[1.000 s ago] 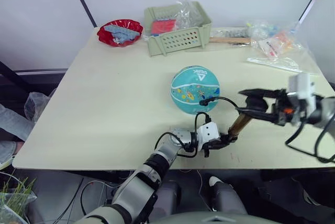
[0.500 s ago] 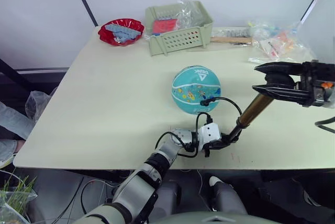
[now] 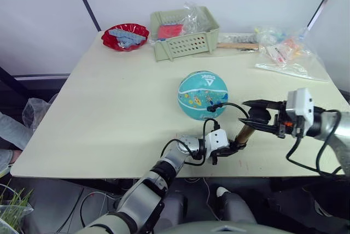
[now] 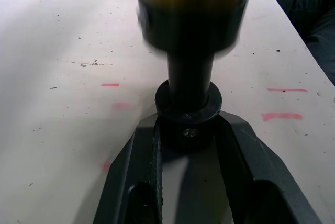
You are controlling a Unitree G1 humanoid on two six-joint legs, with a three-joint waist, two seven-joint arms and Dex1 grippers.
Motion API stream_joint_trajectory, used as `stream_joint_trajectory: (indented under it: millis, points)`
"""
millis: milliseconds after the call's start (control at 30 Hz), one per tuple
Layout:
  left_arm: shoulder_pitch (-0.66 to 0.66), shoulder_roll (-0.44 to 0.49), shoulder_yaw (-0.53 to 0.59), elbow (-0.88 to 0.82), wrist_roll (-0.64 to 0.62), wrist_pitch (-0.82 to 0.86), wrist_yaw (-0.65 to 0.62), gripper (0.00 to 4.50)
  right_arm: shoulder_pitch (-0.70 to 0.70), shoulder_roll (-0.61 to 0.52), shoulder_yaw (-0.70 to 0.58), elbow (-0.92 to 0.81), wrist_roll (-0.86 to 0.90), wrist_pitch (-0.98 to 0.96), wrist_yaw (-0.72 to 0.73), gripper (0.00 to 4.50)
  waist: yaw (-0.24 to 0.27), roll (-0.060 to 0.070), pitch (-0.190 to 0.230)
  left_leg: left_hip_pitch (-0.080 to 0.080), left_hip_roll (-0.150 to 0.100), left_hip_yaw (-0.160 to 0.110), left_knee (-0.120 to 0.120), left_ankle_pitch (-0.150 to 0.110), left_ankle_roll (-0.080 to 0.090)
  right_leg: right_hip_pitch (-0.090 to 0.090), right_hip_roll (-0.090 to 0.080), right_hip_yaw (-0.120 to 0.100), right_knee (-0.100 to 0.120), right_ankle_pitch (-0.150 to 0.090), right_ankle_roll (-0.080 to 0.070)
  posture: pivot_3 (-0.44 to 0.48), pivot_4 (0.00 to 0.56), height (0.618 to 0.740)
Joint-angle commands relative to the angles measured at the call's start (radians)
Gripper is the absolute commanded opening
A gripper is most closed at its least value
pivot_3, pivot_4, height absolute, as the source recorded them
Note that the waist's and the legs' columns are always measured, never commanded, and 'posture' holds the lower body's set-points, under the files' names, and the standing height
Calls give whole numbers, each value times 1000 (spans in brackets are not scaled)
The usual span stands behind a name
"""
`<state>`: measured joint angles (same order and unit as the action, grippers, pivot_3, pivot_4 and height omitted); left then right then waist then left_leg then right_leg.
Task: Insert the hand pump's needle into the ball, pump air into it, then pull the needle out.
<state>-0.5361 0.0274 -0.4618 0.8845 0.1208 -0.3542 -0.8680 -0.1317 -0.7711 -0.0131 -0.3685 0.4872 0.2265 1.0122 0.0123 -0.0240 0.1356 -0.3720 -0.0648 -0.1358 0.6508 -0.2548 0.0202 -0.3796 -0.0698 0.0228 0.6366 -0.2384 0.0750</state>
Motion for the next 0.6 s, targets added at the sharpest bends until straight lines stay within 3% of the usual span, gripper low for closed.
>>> stream_joint_trajectory:
  millis: [33,233,400,600]
  points:
    - [39,32,-19,88,59,57,9,1049,32,11,54,48,-66,-14,6,1672,0,0,0,0,0,0,0,0,0,0,0,0,0,0,0,0,150,740]
    - [31,26,-22,96,61,56,7,1049,-22,6,-28,43,8,-6,34,1672,1,2,2,0,0,0,0,0,0,0,0,0,0,0,0,0,150,740]
    - [20,26,-18,111,61,60,7,1049,-125,-83,-152,4,162,122,70,1672,2,11,9,-5,-2,0,1,0,1,-3,-1,0,-1,0,1,0,150,740]
    - [15,28,-13,121,58,59,8,1049,-225,-182,-258,-18,329,273,93,1672,4,11,12,-9,-2,-1,1,1,1,-6,-2,-2,-3,1,0,0,150,740]
